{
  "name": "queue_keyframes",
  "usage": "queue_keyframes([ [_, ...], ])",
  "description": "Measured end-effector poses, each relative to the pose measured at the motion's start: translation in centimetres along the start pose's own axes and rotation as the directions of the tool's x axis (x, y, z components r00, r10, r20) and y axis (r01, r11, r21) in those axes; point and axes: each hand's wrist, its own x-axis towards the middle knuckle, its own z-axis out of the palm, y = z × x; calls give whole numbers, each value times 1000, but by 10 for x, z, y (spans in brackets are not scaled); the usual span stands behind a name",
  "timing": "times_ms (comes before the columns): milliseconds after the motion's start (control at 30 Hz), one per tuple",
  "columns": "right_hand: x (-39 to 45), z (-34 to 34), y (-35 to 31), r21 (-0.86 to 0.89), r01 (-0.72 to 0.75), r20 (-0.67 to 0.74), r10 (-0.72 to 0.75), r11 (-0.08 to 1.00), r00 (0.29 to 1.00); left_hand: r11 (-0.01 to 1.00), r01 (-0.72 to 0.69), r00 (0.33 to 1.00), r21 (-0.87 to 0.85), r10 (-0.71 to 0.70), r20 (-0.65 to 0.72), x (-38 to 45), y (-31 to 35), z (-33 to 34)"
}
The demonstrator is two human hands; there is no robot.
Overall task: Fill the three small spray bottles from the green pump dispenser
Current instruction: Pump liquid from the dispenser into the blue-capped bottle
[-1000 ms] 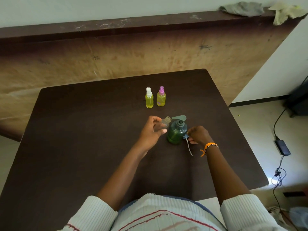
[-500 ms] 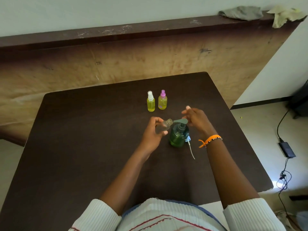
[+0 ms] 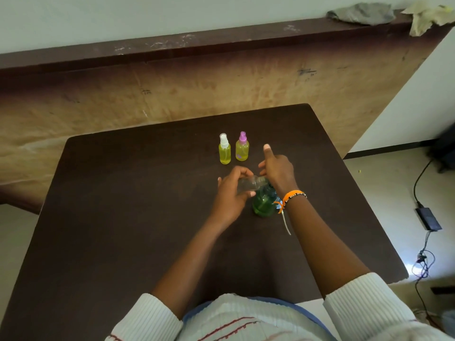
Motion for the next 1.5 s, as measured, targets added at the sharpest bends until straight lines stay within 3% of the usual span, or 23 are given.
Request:
queue_keyframes([
  [167,1,4,3,-110,-4,-39,-1,994,999,1000,22,1000,10,-22,13,0,-1,2],
  [433,-2,-5,-5,14,-51,117,49,999,992,1000,31,999,2,-31,15,-4,3,0],
  [500,-1,-2,-2,40,-56,74,53,998,996,999,37,999,-6,-37,13,-4,4,1],
  [600,1,3,3,-51,-33,-74,29,998,997,999,44,999,24,-44,-2,-3,4,3],
  [700,2,3,7,-96,-17,-120,6,995,993,998,61,998,18,-61,-5,-2,3,5],
  [967,5,-5,-4,-1,-61,108,60,998,992,999,32,999,-4,-32,-12,-1,3,5],
  [1133,5,6,7,-21,-33,-94,31,999,995,998,69,998,2,-69,-2,0,3,6],
  [1200,5,6,8,-51,-28,-109,22,998,994,997,77,997,1,-77,3,-1,2,7],
  [1400,4,-1,-5,69,-104,140,93,992,986,997,76,997,-21,-76,-6,-1,2,5],
  [1500,2,-1,-4,95,-114,133,101,989,986,997,69,998,-31,-69,-1,-1,4,5],
])
